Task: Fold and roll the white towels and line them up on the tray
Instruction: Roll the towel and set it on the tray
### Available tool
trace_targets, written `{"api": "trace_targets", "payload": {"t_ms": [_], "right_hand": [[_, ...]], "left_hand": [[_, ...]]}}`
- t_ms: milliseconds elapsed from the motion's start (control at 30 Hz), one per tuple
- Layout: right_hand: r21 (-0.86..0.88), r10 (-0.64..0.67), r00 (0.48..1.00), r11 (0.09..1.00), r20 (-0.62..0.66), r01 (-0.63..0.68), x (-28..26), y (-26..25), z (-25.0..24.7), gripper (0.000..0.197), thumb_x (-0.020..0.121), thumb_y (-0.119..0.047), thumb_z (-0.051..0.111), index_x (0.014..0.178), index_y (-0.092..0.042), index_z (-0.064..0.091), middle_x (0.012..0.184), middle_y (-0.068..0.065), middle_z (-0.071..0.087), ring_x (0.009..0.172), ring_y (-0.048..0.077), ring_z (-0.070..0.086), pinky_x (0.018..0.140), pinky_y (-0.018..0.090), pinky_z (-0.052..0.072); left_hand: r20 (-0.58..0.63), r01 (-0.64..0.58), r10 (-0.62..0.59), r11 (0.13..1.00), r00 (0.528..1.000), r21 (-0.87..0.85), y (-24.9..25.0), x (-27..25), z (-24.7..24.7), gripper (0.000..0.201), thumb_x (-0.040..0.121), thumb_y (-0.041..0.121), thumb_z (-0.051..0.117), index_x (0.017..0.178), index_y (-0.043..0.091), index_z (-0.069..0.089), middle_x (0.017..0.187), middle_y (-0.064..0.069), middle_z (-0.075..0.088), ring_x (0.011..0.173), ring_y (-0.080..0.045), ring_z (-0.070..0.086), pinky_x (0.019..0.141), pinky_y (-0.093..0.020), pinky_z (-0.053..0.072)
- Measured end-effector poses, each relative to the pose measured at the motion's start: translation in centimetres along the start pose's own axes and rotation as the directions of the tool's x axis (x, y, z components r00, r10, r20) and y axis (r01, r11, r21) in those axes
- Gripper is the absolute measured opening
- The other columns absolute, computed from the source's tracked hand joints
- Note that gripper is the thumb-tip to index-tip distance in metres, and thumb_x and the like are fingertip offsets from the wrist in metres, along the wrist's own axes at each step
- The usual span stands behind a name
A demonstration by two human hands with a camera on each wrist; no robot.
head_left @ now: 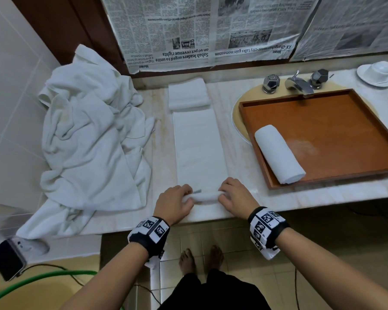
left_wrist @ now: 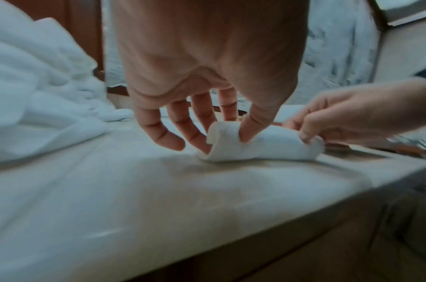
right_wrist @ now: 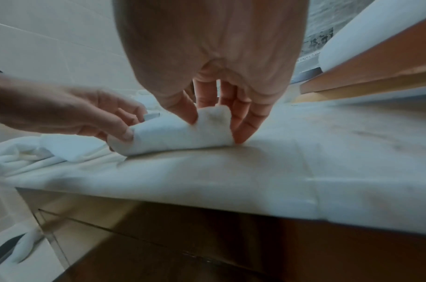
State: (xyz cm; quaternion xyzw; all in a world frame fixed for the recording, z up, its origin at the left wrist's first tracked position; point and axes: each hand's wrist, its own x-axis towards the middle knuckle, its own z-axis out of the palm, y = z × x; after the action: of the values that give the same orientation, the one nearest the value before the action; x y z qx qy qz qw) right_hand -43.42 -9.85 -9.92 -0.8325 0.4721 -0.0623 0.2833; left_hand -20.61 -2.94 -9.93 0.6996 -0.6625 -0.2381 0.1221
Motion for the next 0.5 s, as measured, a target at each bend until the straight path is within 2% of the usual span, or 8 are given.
{"api": "trace_targets", "payload": {"t_ms": [67, 167, 233, 300, 333, 400, 500], "right_hand": [[0.036, 0.009, 1.0, 0.999, 0.019, -0.01, 0.3, -0.1, -0.4, 0.024, 0.095, -0.019, 0.052, 0.108, -0.004, 0.066, 0.108, 0.007, 0.059, 0.1, 0.023, 0.053, 0.082, 0.027, 0.039], [0.036, 0.03, 0.999, 0.999, -0.019, -0.03, 0.8, 0.0, -0.8, 0.026, 0.1, -0.022, 0.048, 0.117, -0.009, 0.062, 0.111, 0.007, 0.057, 0.089, 0.025, 0.058, 0.079, 0.036, 0.047], [-0.013, 0.017, 0.998, 1.0, -0.063, -0.018, 1.1, 0.0, -0.9, 0.022, 0.099, -0.023, 0.05, 0.117, -0.014, 0.058, 0.112, 0.005, 0.051, 0.075, 0.027, 0.058, 0.067, 0.039, 0.051], [-0.109, -0.037, 0.996, 0.994, -0.085, 0.028, 1.2, -0.2, -0.6, 0.016, 0.094, -0.016, 0.055, 0.109, -0.014, 0.059, 0.106, 0.006, 0.05, 0.069, 0.028, 0.055, 0.054, 0.037, 0.049], [-0.159, -0.069, 0.994, 0.986, -0.085, 0.055, 1.1, -0.3, -0.4, 0.014, 0.09, -0.011, 0.059, 0.103, -0.013, 0.062, 0.101, 0.007, 0.053, 0.07, 0.028, 0.055, 0.051, 0.035, 0.047], [-0.226, -0.108, 0.99, 0.97, -0.094, 0.085, 1.1, -0.5, -0.2, 0.011, 0.082, -0.011, 0.066, 0.093, -0.012, 0.065, 0.093, 0.006, 0.056, 0.078, 0.028, 0.057, 0.053, 0.033, 0.046], [-0.3, -0.118, 0.992, 0.948, -0.035, 0.102, 1.2, -0.5, -0.4, 0.025, 0.071, -0.031, 0.068, 0.091, -0.016, 0.066, 0.1, 0.001, 0.06, 0.089, 0.023, 0.056, 0.062, 0.034, 0.048]], "left_hand": [[-0.027, 0.066, -0.07, 0.991, 0.997, -0.118, -0.2, 0.4, -0.5, 0.023, 0.09, 0.038, 0.053, 0.108, 0.028, 0.064, 0.093, 0.007, 0.068, 0.085, -0.017, 0.06, 0.07, -0.029, 0.041], [-0.033, 0.124, -0.132, 0.977, 0.991, -0.176, -0.6, 1.0, -0.8, 0.02, 0.095, 0.033, 0.059, 0.111, 0.023, 0.068, 0.097, 0.002, 0.07, 0.091, -0.019, 0.062, 0.075, -0.029, 0.042], [-0.027, 0.148, -0.157, 0.966, 0.987, -0.213, -0.9, 1.4, -0.7, 0.023, 0.093, 0.038, 0.062, 0.11, 0.023, 0.067, 0.095, 0.0, 0.066, 0.089, -0.019, 0.061, 0.078, -0.031, 0.045], [-0.011, 0.148, -0.154, 0.963, 0.988, -0.227, -1.1, 1.7, -0.7, 0.029, 0.091, 0.045, 0.06, 0.11, 0.024, 0.067, 0.094, 0.001, 0.058, 0.087, -0.017, 0.059, 0.08, -0.031, 0.045], [-0.005, 0.147, -0.152, 0.963, 0.988, -0.225, -1.1, 1.8, -0.6, 0.032, 0.09, 0.048, 0.057, 0.109, 0.024, 0.068, 0.094, 0.001, 0.055, 0.086, -0.017, 0.058, 0.082, -0.032, 0.046], [-0.009, 0.145, -0.15, 0.972, 0.989, -0.187, -1.0, 2.1, -0.5, 0.028, 0.094, 0.043, 0.058, 0.107, 0.021, 0.069, 0.099, 0.0, 0.052, 0.086, -0.017, 0.056, 0.08, -0.033, 0.046], [-0.101, 0.09, -0.101, 0.989, 0.99, -0.114, -0.6, 2.1, 0.0, 0.015, 0.096, 0.028, 0.061, 0.102, 0.015, 0.068, 0.109, -0.001, 0.046, 0.082, -0.019, 0.054, 0.071, -0.028, 0.04]]}}
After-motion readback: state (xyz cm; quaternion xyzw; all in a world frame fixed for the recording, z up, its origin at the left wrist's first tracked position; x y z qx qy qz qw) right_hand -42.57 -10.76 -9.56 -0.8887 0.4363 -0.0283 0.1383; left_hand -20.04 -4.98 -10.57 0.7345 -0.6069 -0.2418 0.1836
